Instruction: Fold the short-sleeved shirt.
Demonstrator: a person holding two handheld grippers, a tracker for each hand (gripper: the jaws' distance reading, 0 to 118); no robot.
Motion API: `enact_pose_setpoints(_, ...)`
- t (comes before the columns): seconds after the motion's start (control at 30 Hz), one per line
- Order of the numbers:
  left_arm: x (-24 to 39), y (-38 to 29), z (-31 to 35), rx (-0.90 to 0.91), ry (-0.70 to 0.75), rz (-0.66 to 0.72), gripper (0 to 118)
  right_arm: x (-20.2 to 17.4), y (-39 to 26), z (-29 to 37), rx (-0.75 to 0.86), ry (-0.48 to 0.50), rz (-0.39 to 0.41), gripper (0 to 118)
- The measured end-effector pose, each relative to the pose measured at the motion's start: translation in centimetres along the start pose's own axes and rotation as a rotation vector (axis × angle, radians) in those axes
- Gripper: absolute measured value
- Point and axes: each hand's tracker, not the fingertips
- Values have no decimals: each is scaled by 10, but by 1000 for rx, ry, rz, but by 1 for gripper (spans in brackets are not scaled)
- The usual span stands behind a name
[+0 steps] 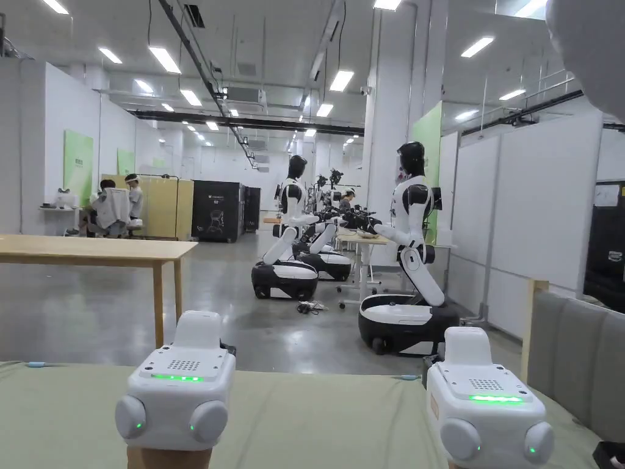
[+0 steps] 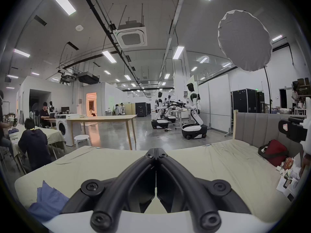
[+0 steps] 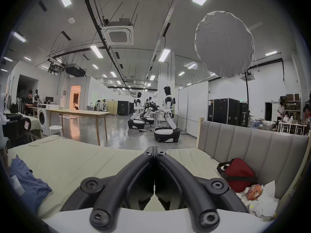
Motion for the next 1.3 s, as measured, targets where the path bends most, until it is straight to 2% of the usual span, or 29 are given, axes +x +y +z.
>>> enact_pose_setpoints(0.13,-21,-6,3,-12,20,21,0,-17,5,0,17,22,-9,0)
enact_pose_setpoints(0.23,-54,-8,17,-8,57,37,0,-54,12,1,49,71,13,0)
enact_pose_setpoints(0.3,-85,-9,27,-11,108,26,0,-89,16,4,68,128,27,0)
enact_pose_setpoints(0.5,-191,-8,74,-12,303,20,0,-202,16,20,85,363,-15,0)
enact_pose_setpoints(0.6,-235,-11,103,-14,391,-15,0,-256,14,36,86,468,-4,0)
enact_pose_setpoints(0.77,-286,-15,139,-26,496,1,0,-319,12,62,85,593,12,0)
enact_pose_setpoints(0.9,-301,-18,148,-33,520,7,0,-335,9,66,75,618,11,0)
enact_pose_setpoints(1.07,-297,-28,140,-72,490,-34,0,-328,6,58,44,629,-22,0)
enact_pose_setpoints(1.17,-299,-34,121,-205,356,-37,0,-322,3,57,44,631,-19,0)
enact_pose_setpoints(1.3,-304,-60,74,-533,156,-33,0,-317,-4,58,56,652,21,0)
